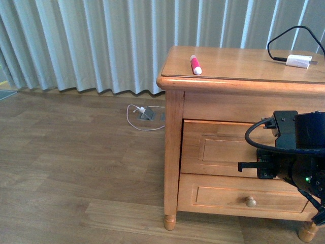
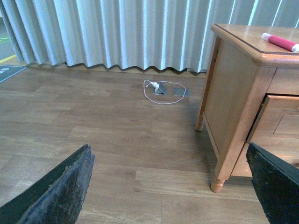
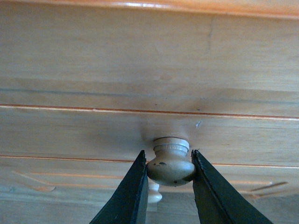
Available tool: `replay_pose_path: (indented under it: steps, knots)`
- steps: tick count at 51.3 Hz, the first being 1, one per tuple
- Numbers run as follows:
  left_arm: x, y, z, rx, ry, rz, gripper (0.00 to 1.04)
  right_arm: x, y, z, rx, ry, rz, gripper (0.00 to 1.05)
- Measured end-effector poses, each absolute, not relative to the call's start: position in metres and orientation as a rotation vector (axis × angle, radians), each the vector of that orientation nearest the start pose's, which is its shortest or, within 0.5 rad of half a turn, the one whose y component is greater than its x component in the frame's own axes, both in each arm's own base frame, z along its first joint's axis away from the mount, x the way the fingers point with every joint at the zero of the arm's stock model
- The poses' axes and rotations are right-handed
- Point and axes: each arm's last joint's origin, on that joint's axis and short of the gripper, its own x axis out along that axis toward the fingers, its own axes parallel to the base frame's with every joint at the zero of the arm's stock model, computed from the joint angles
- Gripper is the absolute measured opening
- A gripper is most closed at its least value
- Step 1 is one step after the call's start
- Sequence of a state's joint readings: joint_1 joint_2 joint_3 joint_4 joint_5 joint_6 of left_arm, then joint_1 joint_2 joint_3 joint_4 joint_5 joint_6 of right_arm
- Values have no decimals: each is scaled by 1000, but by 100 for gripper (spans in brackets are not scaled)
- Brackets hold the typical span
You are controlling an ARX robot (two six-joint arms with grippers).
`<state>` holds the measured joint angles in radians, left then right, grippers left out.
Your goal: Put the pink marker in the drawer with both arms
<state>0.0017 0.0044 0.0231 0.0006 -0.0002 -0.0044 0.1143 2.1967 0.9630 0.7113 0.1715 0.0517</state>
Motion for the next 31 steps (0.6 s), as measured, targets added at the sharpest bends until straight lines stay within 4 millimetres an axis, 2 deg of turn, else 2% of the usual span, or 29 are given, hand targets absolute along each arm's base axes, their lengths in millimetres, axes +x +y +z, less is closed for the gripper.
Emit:
replay_pose_path:
  steps: [7, 16, 26, 27, 31]
  knots:
    - [97, 0, 171, -4, -19, 2, 99, 369, 40, 62, -2, 568, -75, 22]
    - [97, 0, 171, -4, -19, 1, 99, 310, 35, 67, 56, 634, -39, 22]
    - [97, 0, 171, -4, -19, 1, 99, 261, 32, 66, 83, 671, -17, 22]
    - [97, 0, 171, -4, -19, 2, 99, 256, 32, 66, 83, 674, -15, 23]
    - [97, 0, 171, -4, -19, 1, 99, 242, 30, 65, 94, 684, -15, 35]
